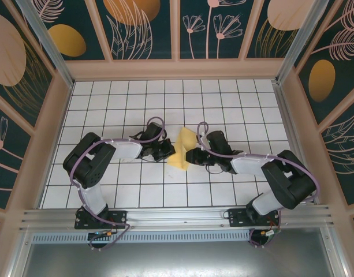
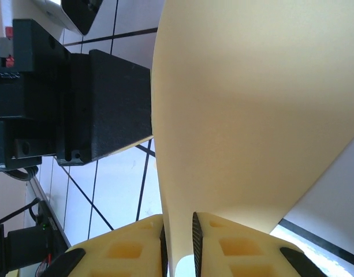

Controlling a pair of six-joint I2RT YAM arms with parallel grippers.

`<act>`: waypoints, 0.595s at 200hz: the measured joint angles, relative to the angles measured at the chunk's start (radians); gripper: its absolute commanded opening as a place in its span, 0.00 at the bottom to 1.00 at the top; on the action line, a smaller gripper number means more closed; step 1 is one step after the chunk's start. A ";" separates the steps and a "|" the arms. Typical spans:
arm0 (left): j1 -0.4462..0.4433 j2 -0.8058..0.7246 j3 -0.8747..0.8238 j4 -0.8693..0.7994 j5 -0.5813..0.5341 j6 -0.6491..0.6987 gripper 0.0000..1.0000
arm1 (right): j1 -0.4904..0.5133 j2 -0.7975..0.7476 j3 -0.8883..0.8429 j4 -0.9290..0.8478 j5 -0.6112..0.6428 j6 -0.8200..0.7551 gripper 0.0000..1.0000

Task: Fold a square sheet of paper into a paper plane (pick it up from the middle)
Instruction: Fold the triangle a second time at the center of the table.

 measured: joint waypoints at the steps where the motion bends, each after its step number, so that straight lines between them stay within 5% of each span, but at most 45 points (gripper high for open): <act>1: 0.000 0.000 0.000 0.000 0.000 0.000 0.07 | 0.000 -0.001 0.000 0.000 0.000 0.000 0.25; 54: 0.000 0.001 0.001 0.000 0.000 0.001 0.07 | -0.018 -0.033 -0.001 0.000 -0.004 -0.002 0.21; 119: 0.000 0.001 0.002 0.000 0.001 0.004 0.07 | -0.019 -0.033 -0.001 0.000 -0.008 -0.002 0.31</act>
